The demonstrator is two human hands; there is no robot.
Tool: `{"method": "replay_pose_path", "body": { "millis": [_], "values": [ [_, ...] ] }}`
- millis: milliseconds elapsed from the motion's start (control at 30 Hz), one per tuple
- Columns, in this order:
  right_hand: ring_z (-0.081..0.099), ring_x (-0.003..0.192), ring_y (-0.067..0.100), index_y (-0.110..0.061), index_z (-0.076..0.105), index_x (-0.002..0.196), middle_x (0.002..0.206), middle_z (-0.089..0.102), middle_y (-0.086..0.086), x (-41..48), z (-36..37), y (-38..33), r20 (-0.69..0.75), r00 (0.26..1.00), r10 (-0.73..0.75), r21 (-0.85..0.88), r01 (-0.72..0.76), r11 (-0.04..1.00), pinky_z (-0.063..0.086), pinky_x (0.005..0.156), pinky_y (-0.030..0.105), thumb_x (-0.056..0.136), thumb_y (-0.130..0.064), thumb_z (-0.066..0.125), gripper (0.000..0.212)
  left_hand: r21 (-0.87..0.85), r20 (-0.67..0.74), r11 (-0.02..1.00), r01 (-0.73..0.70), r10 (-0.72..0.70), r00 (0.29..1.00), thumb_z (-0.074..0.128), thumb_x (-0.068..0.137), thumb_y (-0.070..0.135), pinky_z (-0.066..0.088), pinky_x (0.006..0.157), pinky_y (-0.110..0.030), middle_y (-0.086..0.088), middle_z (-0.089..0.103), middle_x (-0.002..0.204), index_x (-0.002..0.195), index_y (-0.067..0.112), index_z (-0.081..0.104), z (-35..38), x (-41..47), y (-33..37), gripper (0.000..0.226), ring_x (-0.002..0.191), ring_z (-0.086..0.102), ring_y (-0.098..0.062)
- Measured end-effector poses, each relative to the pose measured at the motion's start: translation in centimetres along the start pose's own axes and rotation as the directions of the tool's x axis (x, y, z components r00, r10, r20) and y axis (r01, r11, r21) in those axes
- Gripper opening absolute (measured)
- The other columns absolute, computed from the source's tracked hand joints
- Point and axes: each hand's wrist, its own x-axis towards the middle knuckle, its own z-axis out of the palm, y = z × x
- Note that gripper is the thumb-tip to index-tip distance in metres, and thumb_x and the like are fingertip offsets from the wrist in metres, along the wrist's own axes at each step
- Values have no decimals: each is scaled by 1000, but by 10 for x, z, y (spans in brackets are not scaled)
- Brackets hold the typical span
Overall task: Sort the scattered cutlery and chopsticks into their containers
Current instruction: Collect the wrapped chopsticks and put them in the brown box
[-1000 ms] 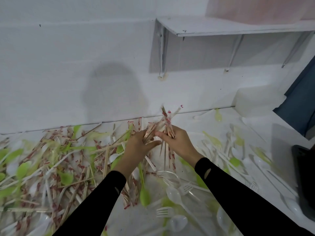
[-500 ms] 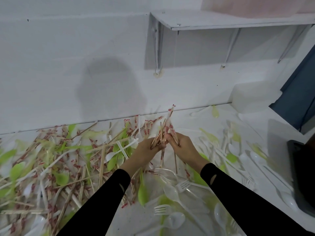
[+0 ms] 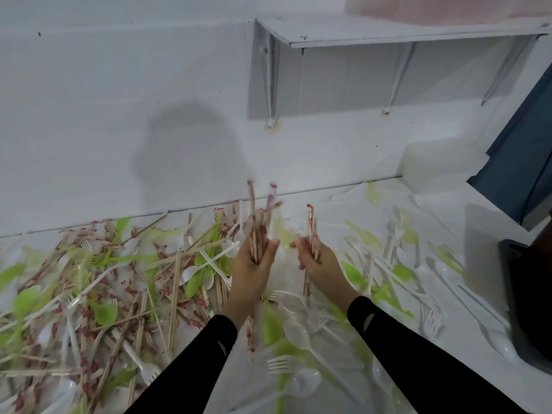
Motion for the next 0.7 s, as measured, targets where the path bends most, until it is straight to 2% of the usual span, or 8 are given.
{"method": "replay_pose_path", "body": {
  "millis": [67,133,200,267,367,467,600,700],
  "values": [
    [56,62,7,-16,70,94,66,60,-7,-3,-1,10,48,997,64,-66,-60,996,45,62,20,102,-35,47,31,56,37,996,70,-72,997,65,87,40,47,64,-10,1,69,74,91,15,65,2,-8,-11,25,69,66,-1],
    [63,69,11,-17,67,95,74,67,-1,-1,-6,8,76,994,81,-61,-76,995,50,71,29,104,-35,42,32,137,73,985,109,-120,990,62,93,33,43,68,-4,7,72,82,97,11,68,-1,-8,-22,23,76,66,7],
    [69,85,12,-17,64,104,83,73,1,4,-12,-4,86,993,81,-35,-78,996,52,87,35,105,-35,39,31,116,95,987,111,-123,988,56,96,30,46,80,-10,8,74,90,100,9,70,-6,-2,-26,25,88,67,4],
    [70,90,12,-19,60,117,84,74,5,9,-18,-19,81,995,51,23,-53,998,51,96,33,106,-33,37,29,26,105,995,92,-94,990,51,98,29,49,91,-20,4,74,102,104,9,71,-11,5,-18,28,102,67,-2],
    [71,82,23,-26,46,135,77,69,15,11,-29,-44,95,995,12,229,-33,973,58,86,31,107,-21,35,30,-189,36,978,87,-81,996,49,100,27,47,101,-28,-1,71,117,112,6,68,-21,17,0,30,115,63,-9],
    [64,66,27,-29,45,135,64,59,7,7,-40,-62,81,996,22,368,-50,928,60,72,35,107,-16,36,32,-465,-38,877,117,-153,988,53,99,18,44,105,-38,-4,70,118,104,15,67,-34,29,18,15,119,62,-20],
    [35,46,15,-14,52,131,58,34,0,-1,-59,-73,77,989,129,439,-149,886,45,49,30,107,-26,40,29,-608,21,782,138,-158,987,51,100,12,55,92,-38,-9,72,107,121,17,55,-30,24,45,22,106,68,-27],
    [27,42,12,-14,52,120,57,32,-3,-10,-82,-74,99,965,244,426,-262,866,31,40,24,103,-34,49,27,-622,151,746,238,-185,971,46,102,16,57,86,-46,-12,71,111,126,20,52,1,13,60,25,104,69,-29]
  ]
}}
